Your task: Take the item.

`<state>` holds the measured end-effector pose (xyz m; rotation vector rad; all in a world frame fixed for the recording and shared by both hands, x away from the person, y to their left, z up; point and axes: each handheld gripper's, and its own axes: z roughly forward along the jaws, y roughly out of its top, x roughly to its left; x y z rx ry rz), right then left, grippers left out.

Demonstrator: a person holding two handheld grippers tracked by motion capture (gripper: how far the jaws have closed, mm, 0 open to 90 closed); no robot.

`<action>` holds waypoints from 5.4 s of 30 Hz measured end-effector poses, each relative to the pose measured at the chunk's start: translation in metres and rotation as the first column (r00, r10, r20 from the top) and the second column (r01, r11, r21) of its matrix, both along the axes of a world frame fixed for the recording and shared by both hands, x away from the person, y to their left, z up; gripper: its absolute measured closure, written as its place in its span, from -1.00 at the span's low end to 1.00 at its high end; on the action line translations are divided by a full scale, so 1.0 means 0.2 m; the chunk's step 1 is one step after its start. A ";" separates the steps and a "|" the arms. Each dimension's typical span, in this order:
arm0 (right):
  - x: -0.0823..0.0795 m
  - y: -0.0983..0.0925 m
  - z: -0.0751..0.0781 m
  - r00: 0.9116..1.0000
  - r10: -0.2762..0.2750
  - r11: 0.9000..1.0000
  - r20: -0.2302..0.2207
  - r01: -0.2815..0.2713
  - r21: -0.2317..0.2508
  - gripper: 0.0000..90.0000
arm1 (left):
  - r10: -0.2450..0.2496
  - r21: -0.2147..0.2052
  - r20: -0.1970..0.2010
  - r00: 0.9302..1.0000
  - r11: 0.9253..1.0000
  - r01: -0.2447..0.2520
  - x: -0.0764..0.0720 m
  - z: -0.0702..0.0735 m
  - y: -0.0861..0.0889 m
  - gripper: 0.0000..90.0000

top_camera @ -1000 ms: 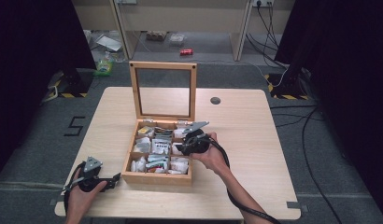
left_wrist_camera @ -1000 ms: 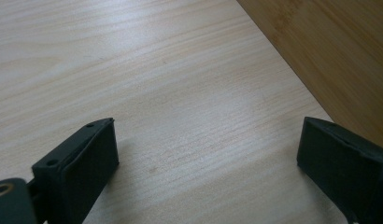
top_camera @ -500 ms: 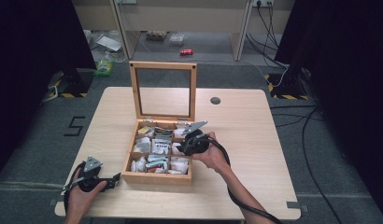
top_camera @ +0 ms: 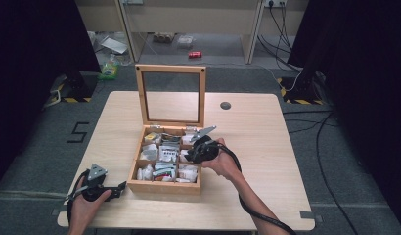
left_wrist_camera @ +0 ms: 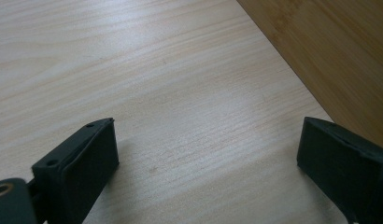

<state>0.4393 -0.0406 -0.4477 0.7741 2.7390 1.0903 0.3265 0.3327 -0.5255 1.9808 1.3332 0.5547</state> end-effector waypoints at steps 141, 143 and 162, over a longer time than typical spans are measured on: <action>-0.11 -0.79 -0.07 0.930 -0.347 0.933 0.119 0.329 0.150 0.99 | 0.000 0.000 0.000 1.000 1.000 0.000 0.00 0.00 0.00 -0.90; -0.10 -0.80 -0.08 0.928 -0.354 0.930 0.112 0.337 0.145 0.99 | 0.000 0.000 0.000 1.000 1.000 0.000 0.00 0.00 0.00 -0.90; -0.14 -0.74 -0.14 0.948 -0.312 0.943 0.067 0.300 0.142 0.97 | 0.000 0.000 0.000 1.000 1.000 0.000 0.00 0.00 0.00 -0.90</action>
